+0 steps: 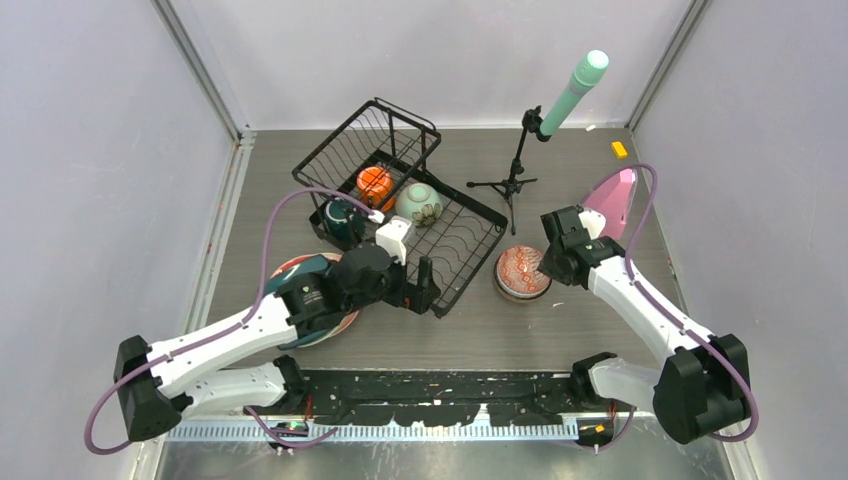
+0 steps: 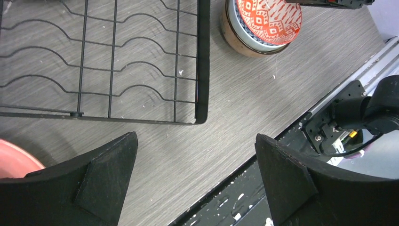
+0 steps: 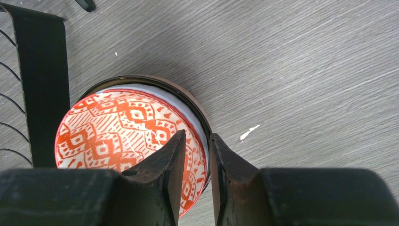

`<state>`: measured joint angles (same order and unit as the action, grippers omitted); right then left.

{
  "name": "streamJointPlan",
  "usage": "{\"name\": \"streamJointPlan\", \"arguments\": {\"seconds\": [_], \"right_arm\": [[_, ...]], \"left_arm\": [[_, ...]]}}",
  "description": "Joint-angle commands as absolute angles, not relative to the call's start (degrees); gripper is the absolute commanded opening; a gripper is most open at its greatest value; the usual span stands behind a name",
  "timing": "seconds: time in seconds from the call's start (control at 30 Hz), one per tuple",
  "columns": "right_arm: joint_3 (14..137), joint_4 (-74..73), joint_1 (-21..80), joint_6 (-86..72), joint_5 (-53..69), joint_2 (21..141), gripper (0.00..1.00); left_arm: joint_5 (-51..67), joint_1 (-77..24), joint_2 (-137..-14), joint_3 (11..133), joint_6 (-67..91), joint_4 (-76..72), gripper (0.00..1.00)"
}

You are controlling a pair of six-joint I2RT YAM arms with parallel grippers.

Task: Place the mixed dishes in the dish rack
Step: Pick up the bowl from the center of the board.

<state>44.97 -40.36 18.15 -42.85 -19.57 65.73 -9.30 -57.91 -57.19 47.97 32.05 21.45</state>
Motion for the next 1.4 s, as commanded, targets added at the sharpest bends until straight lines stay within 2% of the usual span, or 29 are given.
{"name": "streamJointPlan", "arguments": {"seconds": [0.0, 0.2, 0.6, 1.37], "right_arm": [[45.0, -39.0, 17.9, -41.6, -19.9, 66.1, 0.3], [44.8, -38.5, 17.9, -40.7, -20.1, 65.9, 0.23], [45.2, -38.3, 17.9, -37.2, -19.6, 65.1, 0.08], [49.7, -42.6, 18.0, -33.5, -21.5, 65.7, 0.03]], "left_arm": [[-12.9, -59.1, -59.5, 52.2, 28.4, 21.4, 0.98], [-16.5, -59.1, -62.2, 56.6, 23.3, 23.3, 0.98], [-12.5, -59.2, -64.2, 56.1, 22.3, 22.4, 0.98], [-6.5, -59.2, -74.2, 62.8, 20.4, 22.5, 0.98]]}}
